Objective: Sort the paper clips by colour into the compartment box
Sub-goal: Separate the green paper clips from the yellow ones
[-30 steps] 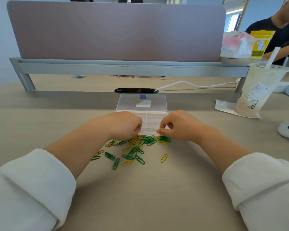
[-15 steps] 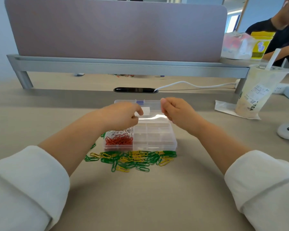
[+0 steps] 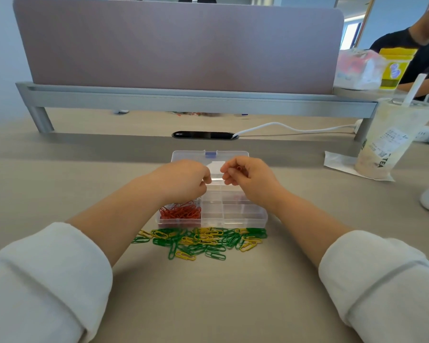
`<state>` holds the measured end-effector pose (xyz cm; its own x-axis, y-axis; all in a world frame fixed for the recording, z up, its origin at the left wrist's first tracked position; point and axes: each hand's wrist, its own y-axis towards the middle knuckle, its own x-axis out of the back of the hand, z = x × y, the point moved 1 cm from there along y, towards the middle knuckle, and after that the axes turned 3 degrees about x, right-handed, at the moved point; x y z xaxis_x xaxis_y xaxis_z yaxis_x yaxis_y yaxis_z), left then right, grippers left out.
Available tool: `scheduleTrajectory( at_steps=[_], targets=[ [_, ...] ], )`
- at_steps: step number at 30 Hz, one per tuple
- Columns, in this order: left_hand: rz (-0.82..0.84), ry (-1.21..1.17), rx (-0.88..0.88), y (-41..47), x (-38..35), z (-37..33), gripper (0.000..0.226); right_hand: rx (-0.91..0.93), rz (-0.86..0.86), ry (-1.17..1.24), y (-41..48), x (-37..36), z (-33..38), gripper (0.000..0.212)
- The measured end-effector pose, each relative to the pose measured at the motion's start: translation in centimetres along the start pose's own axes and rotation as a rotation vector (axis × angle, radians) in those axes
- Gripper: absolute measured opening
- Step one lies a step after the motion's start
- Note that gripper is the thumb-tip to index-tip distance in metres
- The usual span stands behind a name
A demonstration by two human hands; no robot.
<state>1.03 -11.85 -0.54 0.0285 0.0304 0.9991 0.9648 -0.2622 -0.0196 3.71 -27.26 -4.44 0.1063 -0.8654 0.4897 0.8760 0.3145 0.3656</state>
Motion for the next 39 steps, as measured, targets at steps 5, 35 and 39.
scheduleTrajectory(
  at_steps=[5,35,39],
  targets=[
    [-0.004,-0.013,-0.009,0.0,0.0,0.0,0.034,0.03,-0.014,0.05,-0.2,0.0,-0.4,0.024],
    [-0.187,-0.264,-0.12,2.6,-0.5,-2.5,0.012,-0.14,-0.016,0.403,-0.2,1.7,-0.2,0.031],
    [-0.206,-0.228,-0.156,3.2,-1.1,-2.2,0.024,-0.199,-0.077,0.479,-0.1,1.9,-0.2,0.034]
  ],
)
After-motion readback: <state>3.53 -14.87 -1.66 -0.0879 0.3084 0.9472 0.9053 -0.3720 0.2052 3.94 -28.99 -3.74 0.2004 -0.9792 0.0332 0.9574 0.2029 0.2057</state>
